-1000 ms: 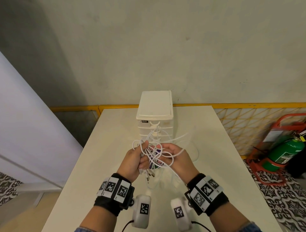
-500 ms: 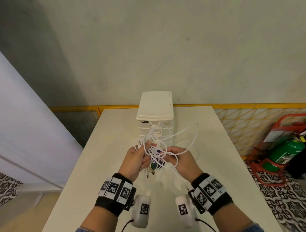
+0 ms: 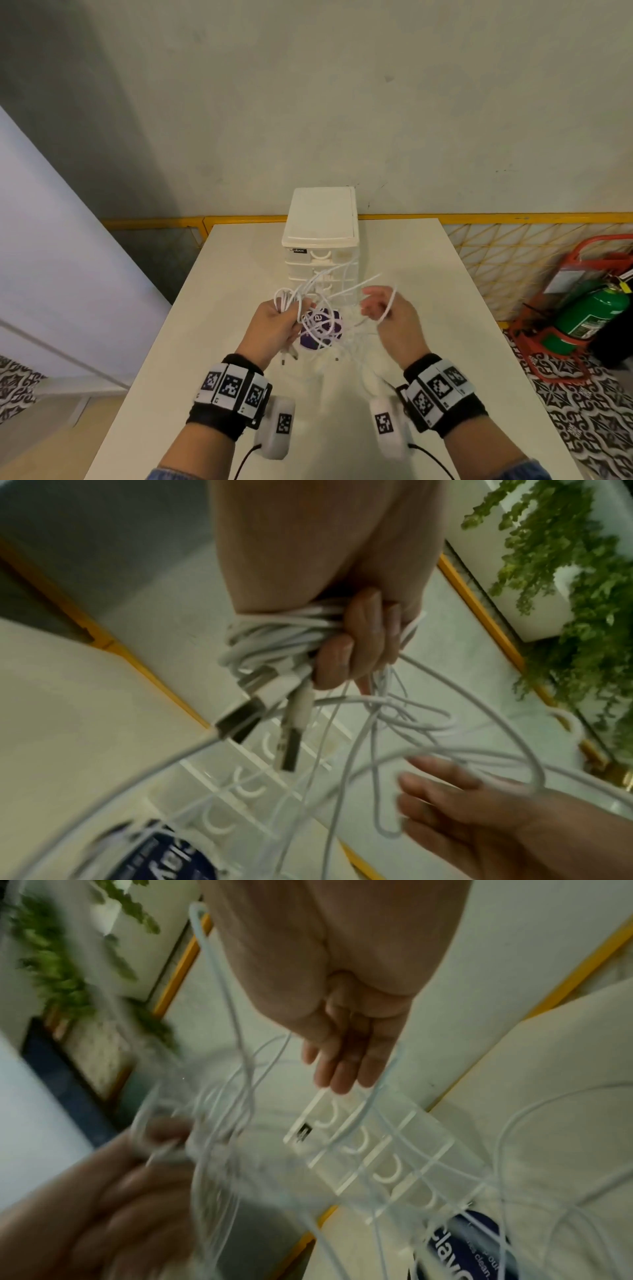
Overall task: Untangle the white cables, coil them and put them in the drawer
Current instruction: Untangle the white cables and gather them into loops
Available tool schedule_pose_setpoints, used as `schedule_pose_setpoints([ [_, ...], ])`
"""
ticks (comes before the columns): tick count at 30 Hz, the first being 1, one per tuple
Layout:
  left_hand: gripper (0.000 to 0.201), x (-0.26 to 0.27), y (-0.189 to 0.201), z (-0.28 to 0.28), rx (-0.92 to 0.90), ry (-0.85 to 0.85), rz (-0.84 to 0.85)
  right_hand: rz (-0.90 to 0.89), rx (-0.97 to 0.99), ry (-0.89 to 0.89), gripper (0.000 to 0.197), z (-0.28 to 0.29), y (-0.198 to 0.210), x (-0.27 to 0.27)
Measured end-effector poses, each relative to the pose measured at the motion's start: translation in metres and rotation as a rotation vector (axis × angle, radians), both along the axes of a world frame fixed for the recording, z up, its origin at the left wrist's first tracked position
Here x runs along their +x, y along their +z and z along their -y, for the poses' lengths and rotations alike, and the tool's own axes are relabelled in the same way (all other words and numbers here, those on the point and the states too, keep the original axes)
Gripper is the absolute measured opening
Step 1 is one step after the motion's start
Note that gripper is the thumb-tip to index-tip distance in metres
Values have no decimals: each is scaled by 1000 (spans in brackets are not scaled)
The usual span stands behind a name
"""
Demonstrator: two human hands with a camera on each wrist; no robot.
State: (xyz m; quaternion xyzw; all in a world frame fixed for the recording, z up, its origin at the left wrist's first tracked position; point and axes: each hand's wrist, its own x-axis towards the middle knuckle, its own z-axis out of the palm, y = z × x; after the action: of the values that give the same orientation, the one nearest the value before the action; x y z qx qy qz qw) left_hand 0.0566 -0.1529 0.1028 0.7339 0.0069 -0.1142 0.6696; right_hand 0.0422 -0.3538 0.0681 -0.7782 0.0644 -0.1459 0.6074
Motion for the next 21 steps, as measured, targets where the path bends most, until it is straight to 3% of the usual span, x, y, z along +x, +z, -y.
schedule_pose_setpoints([
  [3, 25, 4, -5, -11, 121, 21, -1, 107, 118, -306, 35, 19, 12, -2],
  [5, 26, 5, -6, -13, 146, 8, -21, 274, 8, -343, 21, 19, 29, -6],
  [8, 24, 5, -6, -10, 204, -19, -13, 506, -410, -107, 19, 6, 45, -7],
  [10, 26, 3, -3, -8, 236, -57, 10, 508, -699, 97, 20, -6, 39, -5],
  [12, 31, 0, 0, -6, 247, -105, 31, 493, -877, 160, 20, -17, 26, -4],
  [21, 49, -11, 8, -2, 215, -210, 17, 493, -936, 106, 2, -25, 19, -1],
])
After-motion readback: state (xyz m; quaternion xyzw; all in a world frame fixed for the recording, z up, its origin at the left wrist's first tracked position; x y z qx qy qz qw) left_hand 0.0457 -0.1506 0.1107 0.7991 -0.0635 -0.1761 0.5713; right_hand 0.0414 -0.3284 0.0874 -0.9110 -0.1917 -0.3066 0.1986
